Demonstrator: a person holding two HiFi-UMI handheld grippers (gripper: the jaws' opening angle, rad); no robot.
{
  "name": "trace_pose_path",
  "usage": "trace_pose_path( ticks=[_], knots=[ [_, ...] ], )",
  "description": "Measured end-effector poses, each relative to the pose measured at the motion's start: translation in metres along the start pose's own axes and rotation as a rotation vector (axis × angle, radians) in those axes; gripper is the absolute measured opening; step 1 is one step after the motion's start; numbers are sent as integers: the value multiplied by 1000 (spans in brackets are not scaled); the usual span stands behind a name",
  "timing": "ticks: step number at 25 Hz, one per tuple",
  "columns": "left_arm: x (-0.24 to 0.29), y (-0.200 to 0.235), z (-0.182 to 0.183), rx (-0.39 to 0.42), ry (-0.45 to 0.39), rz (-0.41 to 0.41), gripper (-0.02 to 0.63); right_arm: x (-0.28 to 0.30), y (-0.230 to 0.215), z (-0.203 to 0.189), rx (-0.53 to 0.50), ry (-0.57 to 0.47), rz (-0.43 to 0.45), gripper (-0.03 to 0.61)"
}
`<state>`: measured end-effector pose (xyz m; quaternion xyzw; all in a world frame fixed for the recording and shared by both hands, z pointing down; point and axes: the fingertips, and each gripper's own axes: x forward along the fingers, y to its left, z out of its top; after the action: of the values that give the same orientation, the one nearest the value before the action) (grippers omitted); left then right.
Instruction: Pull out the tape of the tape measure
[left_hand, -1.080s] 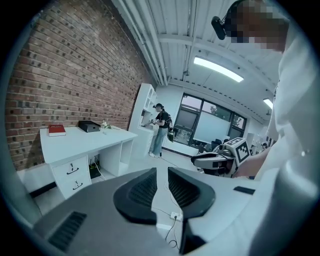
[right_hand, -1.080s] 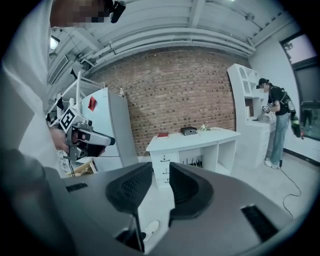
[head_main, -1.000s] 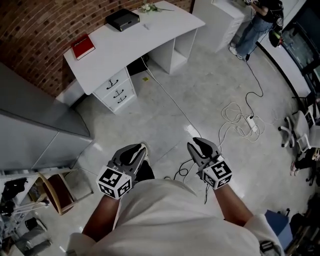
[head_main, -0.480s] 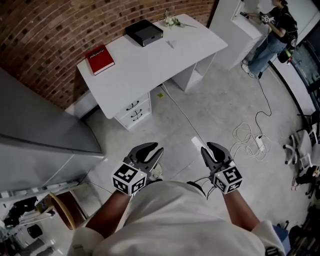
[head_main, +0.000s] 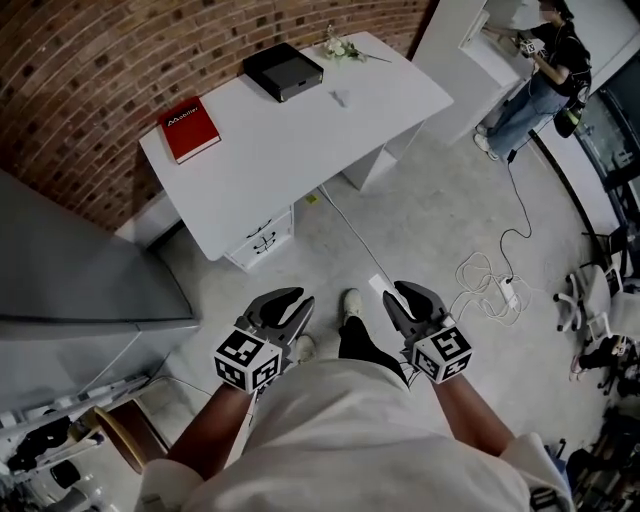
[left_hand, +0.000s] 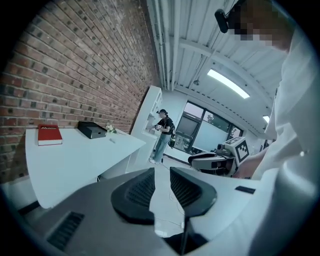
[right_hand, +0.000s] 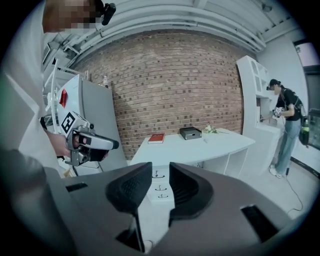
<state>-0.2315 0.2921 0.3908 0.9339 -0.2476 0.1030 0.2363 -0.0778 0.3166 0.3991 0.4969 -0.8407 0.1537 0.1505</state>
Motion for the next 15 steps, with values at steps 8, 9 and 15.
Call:
trace_pose_path(
  ticks=[8, 9, 15],
  knots=[
    [30, 40, 18, 20, 5, 84, 87, 52, -40, 12, 9, -6, 69, 87],
    [33, 47, 20, 12, 7, 98, 87, 60, -48, 14, 11, -6, 78, 87],
    [80, 75, 49, -22, 21, 162, 87, 106, -110, 43, -3, -17, 126, 87]
  ],
)
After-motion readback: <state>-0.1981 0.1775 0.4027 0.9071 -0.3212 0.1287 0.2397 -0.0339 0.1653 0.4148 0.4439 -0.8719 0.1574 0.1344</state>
